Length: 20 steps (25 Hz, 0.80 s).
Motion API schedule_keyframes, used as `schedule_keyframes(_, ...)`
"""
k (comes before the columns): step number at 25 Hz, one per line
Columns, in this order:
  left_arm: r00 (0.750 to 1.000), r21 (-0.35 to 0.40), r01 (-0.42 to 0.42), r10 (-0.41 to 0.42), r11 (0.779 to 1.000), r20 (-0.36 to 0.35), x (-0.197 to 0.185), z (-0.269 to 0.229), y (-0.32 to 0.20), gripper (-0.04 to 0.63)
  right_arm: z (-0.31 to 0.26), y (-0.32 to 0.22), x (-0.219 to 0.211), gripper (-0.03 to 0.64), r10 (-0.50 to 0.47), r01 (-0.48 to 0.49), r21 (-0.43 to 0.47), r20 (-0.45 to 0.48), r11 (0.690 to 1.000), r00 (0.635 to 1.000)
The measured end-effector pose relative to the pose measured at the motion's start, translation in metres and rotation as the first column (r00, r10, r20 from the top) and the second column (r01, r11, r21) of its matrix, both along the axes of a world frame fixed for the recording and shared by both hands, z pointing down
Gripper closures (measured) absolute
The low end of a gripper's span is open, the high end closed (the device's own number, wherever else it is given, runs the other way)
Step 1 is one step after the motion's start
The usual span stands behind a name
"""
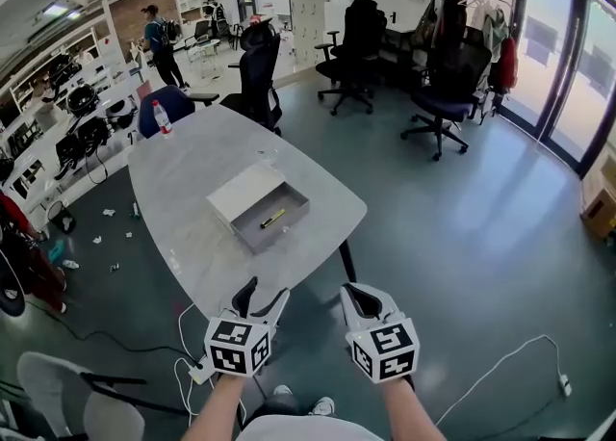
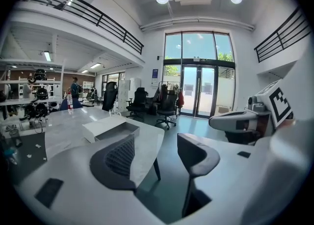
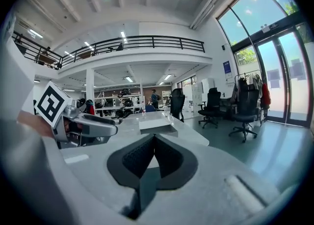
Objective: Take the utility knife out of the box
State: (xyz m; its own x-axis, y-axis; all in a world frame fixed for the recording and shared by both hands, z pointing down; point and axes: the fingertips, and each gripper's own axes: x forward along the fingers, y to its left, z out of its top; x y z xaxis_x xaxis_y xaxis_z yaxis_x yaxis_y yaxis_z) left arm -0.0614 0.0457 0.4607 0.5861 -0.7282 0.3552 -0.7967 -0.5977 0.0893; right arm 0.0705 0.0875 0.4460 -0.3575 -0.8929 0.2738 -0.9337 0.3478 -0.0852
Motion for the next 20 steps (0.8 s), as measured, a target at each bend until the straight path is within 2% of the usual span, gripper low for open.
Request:
schedule_keyframes(11, 0.999, -0.008, 0.040, -0.040, 0.999, -0.002, 0.006, 0.010, -0.037, 0.347, 0.006, -0.038, 0.005, 0.612, -0.049, 0.049, -0.004, -0.022, 0.999, 0.999)
schedule_keyframes(16, 0.999, -0.022, 0.052, -0.052, 0.998, -0.007, 0.006, 0.016, -0.070, 0.347, 0.011, -0.072, 0.006, 0.612, -0.063, 0.062, -0.020, -0.028, 0.998, 0.998)
schedule_keyframes(20, 0.998, -0.027, 0.054, -0.054, 0.998, 0.018, 0.004, 0.023, -0.103, 0.347, 0.015, -0.108, 0.001, 0.612, -0.081, 0.080, -0.031, -0.035, 0.996, 0.996)
